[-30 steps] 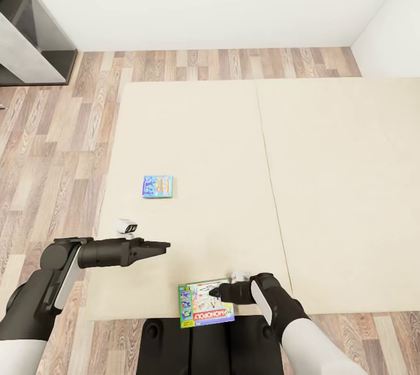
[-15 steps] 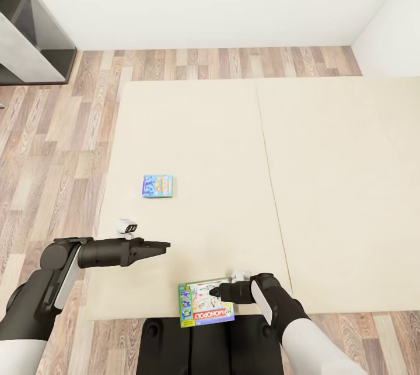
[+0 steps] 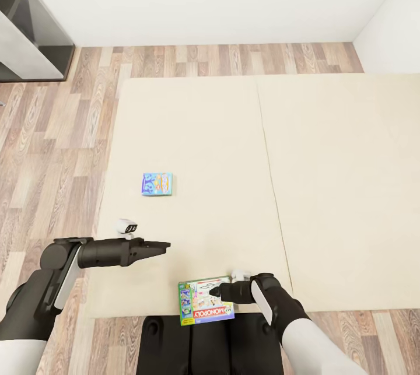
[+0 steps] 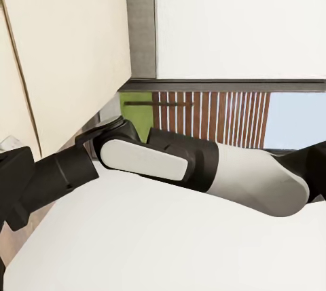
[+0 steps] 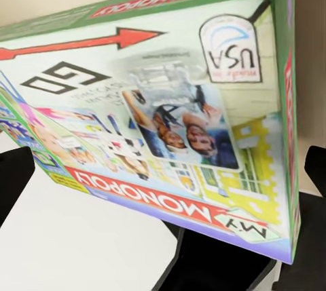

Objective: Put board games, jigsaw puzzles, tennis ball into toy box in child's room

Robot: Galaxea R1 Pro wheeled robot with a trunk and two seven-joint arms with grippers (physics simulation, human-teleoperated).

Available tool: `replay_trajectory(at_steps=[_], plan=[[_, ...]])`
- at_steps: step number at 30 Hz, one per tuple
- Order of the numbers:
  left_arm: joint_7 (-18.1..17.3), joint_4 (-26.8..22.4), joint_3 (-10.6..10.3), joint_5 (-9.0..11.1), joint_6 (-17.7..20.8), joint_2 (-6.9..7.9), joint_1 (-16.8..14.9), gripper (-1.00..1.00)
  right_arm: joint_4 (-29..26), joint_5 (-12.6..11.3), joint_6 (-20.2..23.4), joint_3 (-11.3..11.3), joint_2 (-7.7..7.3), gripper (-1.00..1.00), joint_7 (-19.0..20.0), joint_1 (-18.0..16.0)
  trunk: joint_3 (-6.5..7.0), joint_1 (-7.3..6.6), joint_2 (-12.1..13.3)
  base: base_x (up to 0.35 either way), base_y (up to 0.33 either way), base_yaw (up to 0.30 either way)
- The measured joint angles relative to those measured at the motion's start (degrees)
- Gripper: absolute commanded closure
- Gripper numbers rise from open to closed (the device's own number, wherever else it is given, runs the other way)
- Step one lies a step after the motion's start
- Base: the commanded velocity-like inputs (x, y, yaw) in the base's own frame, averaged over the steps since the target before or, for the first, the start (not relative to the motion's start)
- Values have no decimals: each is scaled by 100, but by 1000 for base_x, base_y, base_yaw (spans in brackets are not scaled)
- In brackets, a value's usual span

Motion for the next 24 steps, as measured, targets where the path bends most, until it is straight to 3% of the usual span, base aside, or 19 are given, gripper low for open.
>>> replay_trajectory(at_steps=[24], plan=[[-8, 0, 2, 5, 1, 9, 1, -100, 0, 0, -4, 4, 2, -100, 0, 0, -1, 0, 0, 0, 0, 0]])
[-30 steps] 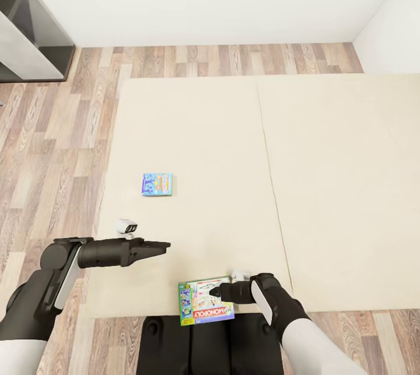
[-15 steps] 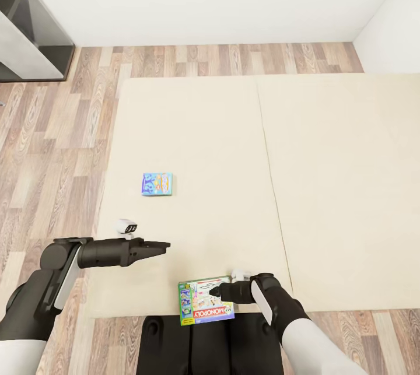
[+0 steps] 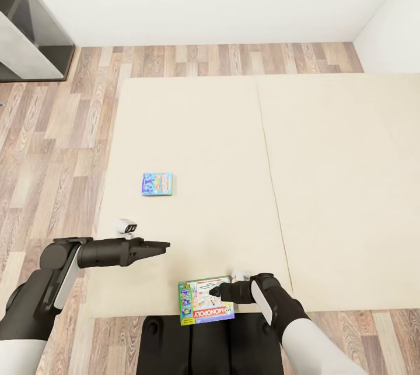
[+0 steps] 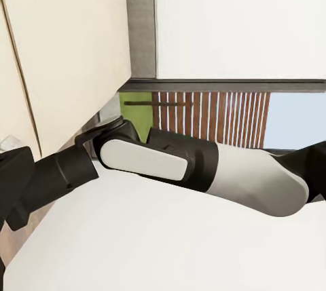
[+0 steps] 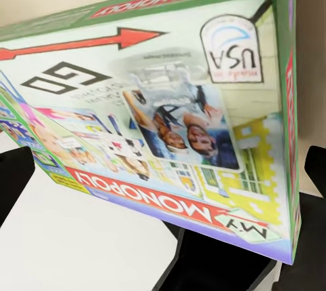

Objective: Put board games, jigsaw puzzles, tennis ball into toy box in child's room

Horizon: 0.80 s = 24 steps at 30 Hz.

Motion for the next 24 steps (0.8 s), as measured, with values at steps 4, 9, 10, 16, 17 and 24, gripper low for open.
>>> replay_trajectory(at_steps=[4, 9, 10, 16, 17, 24], plan=[[-1, 0, 6, 2, 6, 0, -1, -100, 0, 0, 0, 2, 0, -100, 0, 0, 0, 0, 0, 0, 0, 0], [-2, 0, 7, 1, 7, 4, -1, -100, 0, 0, 0, 2, 0, -100, 0, 0, 0, 0, 0, 0, 3, 0], [-3, 0, 7, 1, 7, 2, 1, -100, 0, 0, 0, 2, 0, -100, 0, 0, 0, 0, 0, 0, 31, 0], [-1, 0, 7, 2, 7, 4, 0, -100, 0, 1, 0, 2, 0, -100, 0, 0, 0, 0, 0, 0, 54, 0], [-1, 0, 7, 2, 7, 5, -1, -100, 0, 1, 0, 2, 0, -100, 2, 0, 0, 0, 0, 0, 17, 0], [-1, 0, 7, 2, 7, 6, -2, -100, 0, 1, 0, 2, 0, -100, 3, 0, 0, 0, 0, 0, 4, 0]])
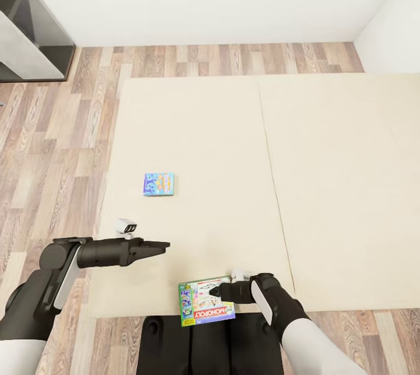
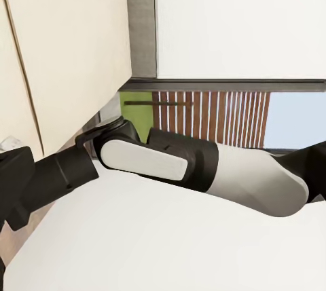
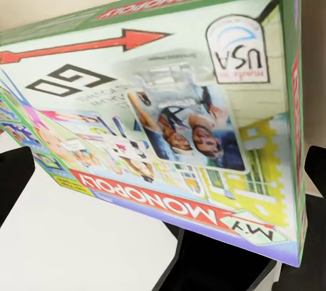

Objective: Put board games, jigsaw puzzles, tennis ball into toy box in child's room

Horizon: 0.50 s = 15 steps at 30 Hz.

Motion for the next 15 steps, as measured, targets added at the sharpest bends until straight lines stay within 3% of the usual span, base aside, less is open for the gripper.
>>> replay_trajectory(at_steps=[15], plan=[[0, 0, 0, 0, 0, -2, 0, -100, 0, -5, 0, 0, 3, -100, 3, 0, 0, 0, 0, 0, 26, 0]])
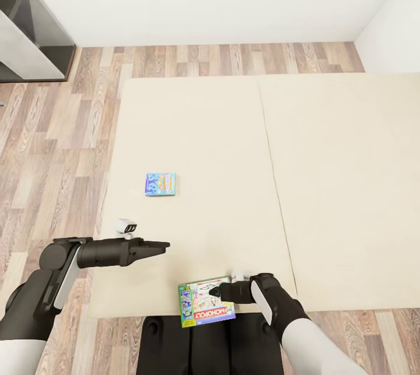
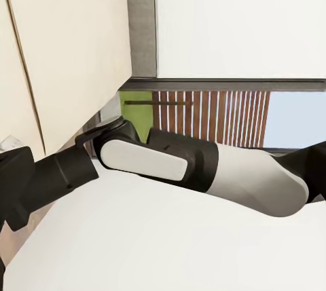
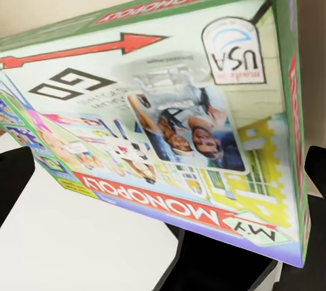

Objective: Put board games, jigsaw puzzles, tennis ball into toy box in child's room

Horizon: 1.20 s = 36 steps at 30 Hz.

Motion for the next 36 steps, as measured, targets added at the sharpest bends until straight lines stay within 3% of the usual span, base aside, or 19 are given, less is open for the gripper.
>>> replay_trajectory(at_steps=[36], plan=[[-7, 0, 0, 0, 2, 4, 1, -100, 0, 5, -2, 0, 3, -100, -6, 0, 0, 0, 0, 0, 17, 0]])
